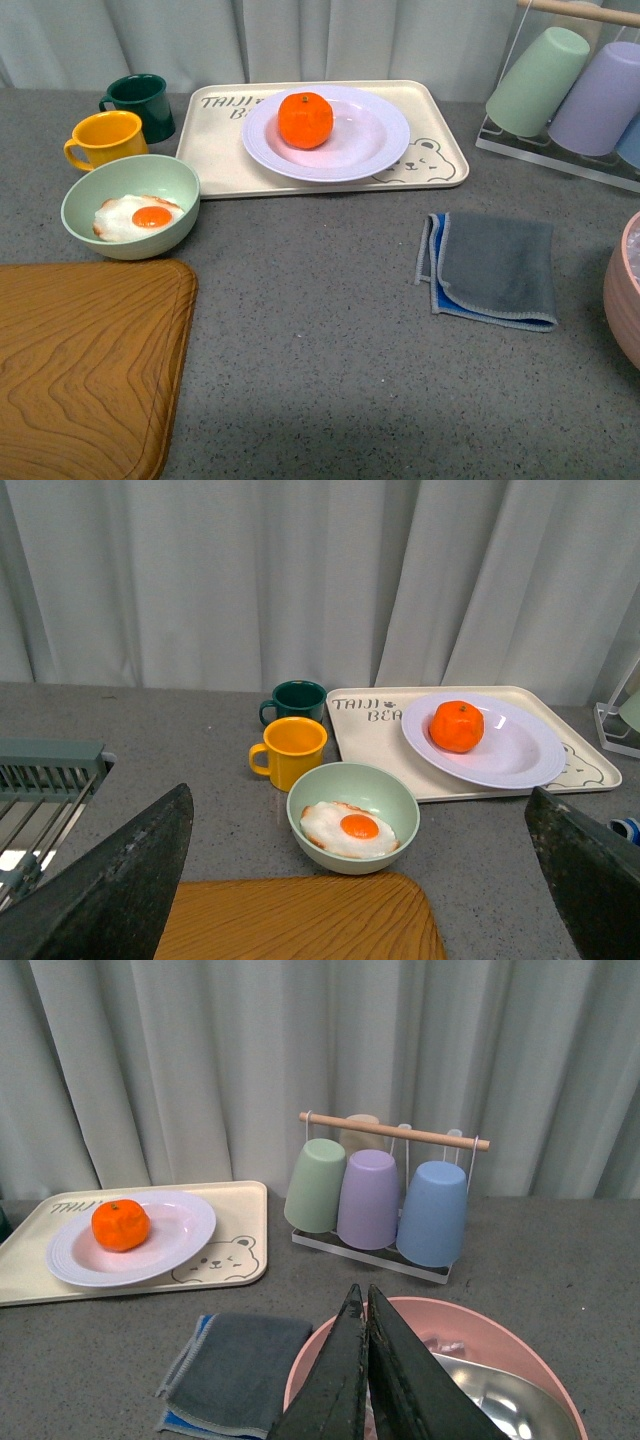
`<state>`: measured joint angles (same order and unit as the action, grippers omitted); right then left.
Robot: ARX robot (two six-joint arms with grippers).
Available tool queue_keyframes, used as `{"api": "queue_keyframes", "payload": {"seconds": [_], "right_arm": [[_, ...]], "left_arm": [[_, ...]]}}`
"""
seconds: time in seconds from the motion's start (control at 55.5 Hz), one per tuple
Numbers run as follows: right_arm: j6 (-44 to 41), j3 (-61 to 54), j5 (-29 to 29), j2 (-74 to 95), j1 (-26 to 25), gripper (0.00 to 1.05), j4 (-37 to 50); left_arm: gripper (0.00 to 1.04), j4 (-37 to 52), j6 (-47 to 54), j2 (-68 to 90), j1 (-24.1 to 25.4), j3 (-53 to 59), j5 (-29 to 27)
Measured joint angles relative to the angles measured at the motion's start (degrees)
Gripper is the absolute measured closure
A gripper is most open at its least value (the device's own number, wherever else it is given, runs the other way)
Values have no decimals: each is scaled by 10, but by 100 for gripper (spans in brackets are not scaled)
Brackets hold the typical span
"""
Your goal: Place orange and plate with both arms
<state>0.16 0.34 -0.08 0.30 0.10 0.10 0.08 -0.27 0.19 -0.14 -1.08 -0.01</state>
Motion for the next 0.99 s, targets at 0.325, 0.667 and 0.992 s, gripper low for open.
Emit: {"api": "queue_keyframes", "payload": {"seconds": [0.325, 0.667, 0.992], "right_arm": [[-1, 0, 0, 0, 0, 51, 0], [0, 0, 0, 0, 0, 10, 0], [0, 0, 0, 0, 0, 9, 0]], "left_arm": [[7, 0, 0, 0, 0, 0, 0], [7, 0, 0, 0, 0, 0, 0], [7, 0, 0, 0, 0, 0, 0]]}}
